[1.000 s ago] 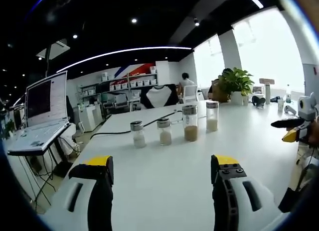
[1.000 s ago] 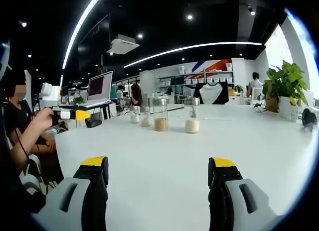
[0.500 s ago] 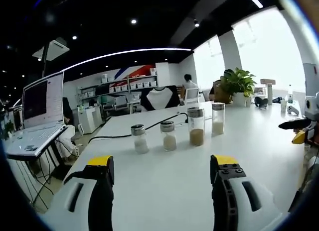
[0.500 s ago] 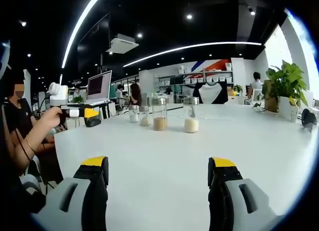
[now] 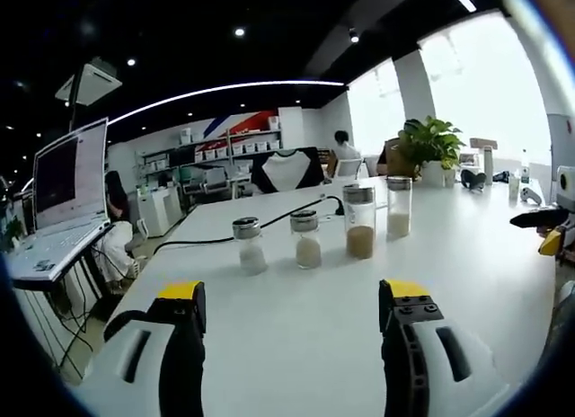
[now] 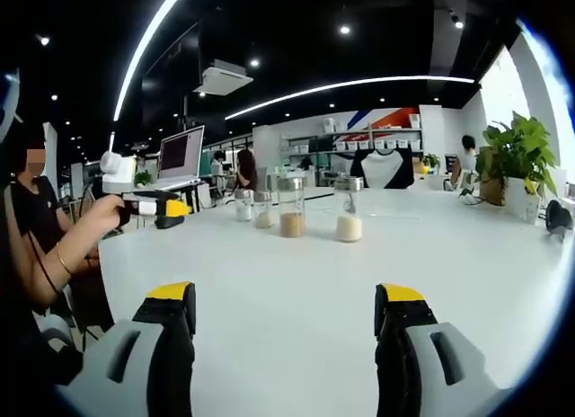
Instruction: Rotate the seasoning bottle until the label or dispensing opening points toward the visible target arrow and the bottle remains upright within the marked orientation range
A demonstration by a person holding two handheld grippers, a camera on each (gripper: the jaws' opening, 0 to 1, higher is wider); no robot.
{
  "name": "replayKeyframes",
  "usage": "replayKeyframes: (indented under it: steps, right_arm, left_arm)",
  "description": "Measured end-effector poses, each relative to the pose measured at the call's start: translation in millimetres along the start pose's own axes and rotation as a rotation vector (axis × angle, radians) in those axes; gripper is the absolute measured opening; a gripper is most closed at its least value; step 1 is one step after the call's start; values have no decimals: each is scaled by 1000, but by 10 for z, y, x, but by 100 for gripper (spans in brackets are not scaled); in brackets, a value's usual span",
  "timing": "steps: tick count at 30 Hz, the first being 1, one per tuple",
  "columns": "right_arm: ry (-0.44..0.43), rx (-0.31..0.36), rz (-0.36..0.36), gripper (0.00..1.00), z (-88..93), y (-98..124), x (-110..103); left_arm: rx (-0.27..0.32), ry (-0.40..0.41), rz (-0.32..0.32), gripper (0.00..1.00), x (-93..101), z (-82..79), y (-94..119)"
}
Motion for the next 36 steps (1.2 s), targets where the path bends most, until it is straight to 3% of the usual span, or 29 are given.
replayKeyframes:
  steps: [6, 12, 23, 36]
  right_arm:
    - [5, -2, -2, 82, -21, -18, -15]
    - [14, 1, -5, 82, -44, -34, -25]
    - [14, -5, 4, 82, -24, -32, -5]
    - [12, -6, 4, 82, -35, -54, 3]
  left_arm:
    - [-16, 27, 3, 84, -5, 38, -105]
    - [-17, -21, 26, 84, 32, -51, -190]
    - [7, -18, 39, 83, 12, -168, -301]
    - [-18, 13, -13, 83, -84, -139, -517]
Point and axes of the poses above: the point that each gripper's makers call its tool centre point, and the gripper's own axes: y roughly backward along the fingers, x roughly to its right, z roughly out of its underside, the point moved 10 cm from there along y, roughly backward along the fingers, and after that the axes turned 13 degrees about -x, right-handed, at the moved point
